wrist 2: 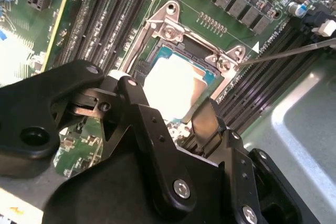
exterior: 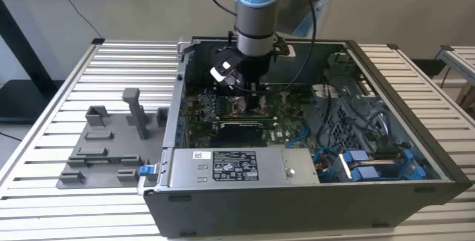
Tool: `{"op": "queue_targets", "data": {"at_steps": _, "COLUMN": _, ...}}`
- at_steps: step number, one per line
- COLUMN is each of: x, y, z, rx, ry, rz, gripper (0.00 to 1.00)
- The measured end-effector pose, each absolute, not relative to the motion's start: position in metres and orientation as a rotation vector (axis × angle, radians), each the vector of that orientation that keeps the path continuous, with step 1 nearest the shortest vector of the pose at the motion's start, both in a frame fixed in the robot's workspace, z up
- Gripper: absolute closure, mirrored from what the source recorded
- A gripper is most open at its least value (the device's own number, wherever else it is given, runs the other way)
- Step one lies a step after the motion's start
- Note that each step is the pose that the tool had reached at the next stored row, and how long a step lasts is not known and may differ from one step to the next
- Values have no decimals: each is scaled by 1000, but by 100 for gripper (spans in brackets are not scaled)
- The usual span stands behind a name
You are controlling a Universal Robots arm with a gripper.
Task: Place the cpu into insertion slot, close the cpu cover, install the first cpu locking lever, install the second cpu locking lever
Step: 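Place the cpu into insertion slot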
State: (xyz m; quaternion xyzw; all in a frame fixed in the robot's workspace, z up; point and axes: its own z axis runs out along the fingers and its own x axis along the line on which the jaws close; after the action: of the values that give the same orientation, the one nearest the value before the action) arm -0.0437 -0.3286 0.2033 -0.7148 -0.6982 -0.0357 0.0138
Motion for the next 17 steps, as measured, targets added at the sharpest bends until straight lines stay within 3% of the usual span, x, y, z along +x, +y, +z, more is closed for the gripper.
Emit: {"op": "queue_targets", "data": {"at_steps": 17, "x": -44, "y": -329, "z": 254, "rx": -2227, "ry": -2174, "rz": -111, "gripper": 38}}
